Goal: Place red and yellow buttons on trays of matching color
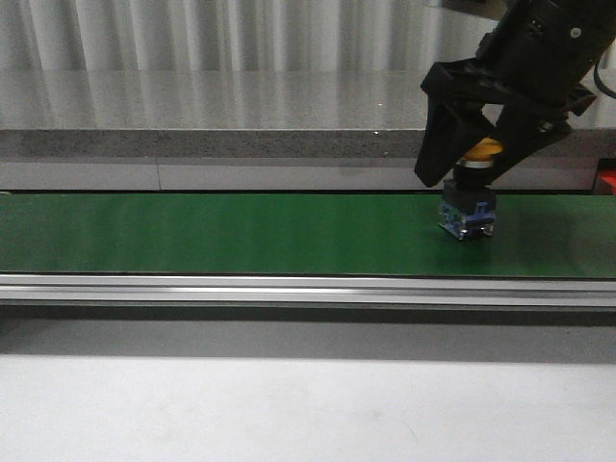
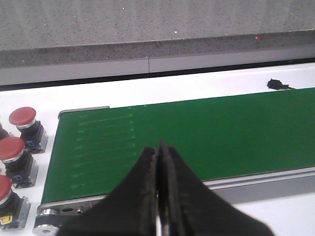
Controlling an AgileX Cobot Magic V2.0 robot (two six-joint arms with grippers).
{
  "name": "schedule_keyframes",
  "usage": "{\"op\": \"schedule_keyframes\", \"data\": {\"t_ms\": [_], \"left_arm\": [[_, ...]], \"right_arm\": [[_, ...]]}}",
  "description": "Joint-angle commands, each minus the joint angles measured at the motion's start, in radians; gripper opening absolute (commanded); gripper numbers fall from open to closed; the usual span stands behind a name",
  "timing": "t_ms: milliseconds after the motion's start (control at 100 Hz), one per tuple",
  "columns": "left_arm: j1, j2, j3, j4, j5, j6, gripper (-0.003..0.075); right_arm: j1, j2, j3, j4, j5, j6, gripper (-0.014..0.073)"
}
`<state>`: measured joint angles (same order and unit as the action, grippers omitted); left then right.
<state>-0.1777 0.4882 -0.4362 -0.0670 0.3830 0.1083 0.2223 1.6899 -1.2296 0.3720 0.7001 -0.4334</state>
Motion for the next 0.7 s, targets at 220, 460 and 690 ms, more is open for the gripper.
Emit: {"op": "schedule_keyframes", "data": {"t_ms": [220,460,690], "left_arm": [[-0.01,0.003,-0.026,-0.01,-0.074,-0.002,-0.002],[-0.01,0.003,-0.026,-0.01,-0.074,-0.002,-0.002],[-0.01,0.003,-0.026,-0.01,-0.074,-0.002,-0.002]], "right_arm": [[-0.015,-0.075,-0.041,0.008,0.047,0.046,-0.0046],[-0.192,-0.24,-0.034,-0.179,0.129,0.234,-0.0046],[-0.52,-0.351,0.041,-0.219,0.063,0.344,-0.0046]]}}
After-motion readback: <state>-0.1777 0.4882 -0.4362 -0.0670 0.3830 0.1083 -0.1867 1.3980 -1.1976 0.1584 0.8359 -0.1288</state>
